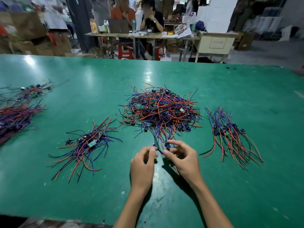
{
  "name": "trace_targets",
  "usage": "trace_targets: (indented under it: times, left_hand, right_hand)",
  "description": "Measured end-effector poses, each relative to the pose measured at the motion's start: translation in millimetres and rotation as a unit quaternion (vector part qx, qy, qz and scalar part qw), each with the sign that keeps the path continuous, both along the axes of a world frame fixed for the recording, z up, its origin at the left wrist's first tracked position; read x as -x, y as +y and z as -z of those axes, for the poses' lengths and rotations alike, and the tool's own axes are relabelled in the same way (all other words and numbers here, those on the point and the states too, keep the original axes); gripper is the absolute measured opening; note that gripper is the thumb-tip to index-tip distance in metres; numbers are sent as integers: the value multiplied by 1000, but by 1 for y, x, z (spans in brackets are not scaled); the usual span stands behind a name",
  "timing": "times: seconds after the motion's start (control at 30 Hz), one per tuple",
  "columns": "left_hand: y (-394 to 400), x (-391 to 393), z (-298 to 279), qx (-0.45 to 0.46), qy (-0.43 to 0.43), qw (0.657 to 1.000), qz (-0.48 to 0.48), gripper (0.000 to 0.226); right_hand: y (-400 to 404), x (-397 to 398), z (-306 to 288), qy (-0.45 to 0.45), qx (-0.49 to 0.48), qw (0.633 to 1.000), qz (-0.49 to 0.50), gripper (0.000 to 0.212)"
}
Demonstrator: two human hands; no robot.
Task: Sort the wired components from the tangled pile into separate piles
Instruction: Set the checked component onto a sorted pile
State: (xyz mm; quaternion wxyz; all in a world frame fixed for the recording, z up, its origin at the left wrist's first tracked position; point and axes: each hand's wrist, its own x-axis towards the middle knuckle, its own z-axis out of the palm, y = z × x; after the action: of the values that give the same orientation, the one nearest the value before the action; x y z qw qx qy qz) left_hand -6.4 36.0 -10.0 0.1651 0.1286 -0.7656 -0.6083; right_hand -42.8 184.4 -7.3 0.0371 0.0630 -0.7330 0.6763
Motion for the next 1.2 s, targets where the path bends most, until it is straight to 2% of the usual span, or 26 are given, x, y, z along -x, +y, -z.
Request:
trace_targets:
  times: [0.13, 0.27, 0.33, 0.43, 0.57, 0.7, 0.77, 0.83, 0.93, 1.0, 1.1, 1.13, 1.2]
  left_hand:
    - [0, -3, -2, 38, 1, 997, 61, 43]
    - [-3, -5, -3, -54, 32, 997, 55, 27]
    - [-5, -7, -5, -96, 47, 994, 31, 15]
    - [-7, -6, -6, -163, 65, 984, -9, 10]
    - [-9, -4, -6, -234, 77, 968, -47, 4]
    - [-10, -4, -4, -261, 67, 963, -32, 6]
    - [-11, -6, -5, -270, 67, 961, -10, 7]
    - [-14, -10, -5, -289, 71, 955, 0, 9]
    - [-15, -15, -5, -304, 76, 949, 37, 20]
    - [-11, -18, -7, -294, 79, 950, 62, 19]
    - [-8, -20, -9, -276, 69, 954, 97, 4]
    - [-8, -20, -8, -267, 63, 956, 106, 5]
    - [-8, -21, -8, -241, 53, 963, 111, 8]
  right_hand:
    - [-1, -2, 0, -1, 30, 997, -73, 37]
    - [4, -4, -3, -6, 17, 984, -176, 39]
    - [5, -5, -7, -28, 42, 984, -172, 44]
    - [7, -6, -9, -62, 74, 982, -164, 48]
    - [15, -5, -11, -73, 87, 978, -177, 37]
    - [26, -4, -8, -78, 164, 972, -152, 31]
    - [31, -2, -6, -80, 252, 953, -150, 47]
    - [33, -2, -8, -127, 348, 913, -172, 64]
    - [33, -5, -10, -155, 410, 878, -194, 69]
    - [27, -8, -11, -151, 377, 894, -189, 62]
    - [8, -12, -10, -109, 211, 960, -144, 33]
    - [3, -14, -9, -93, 171, 973, -122, 24]
    - [-3, -16, -8, -77, 153, 982, -80, 20]
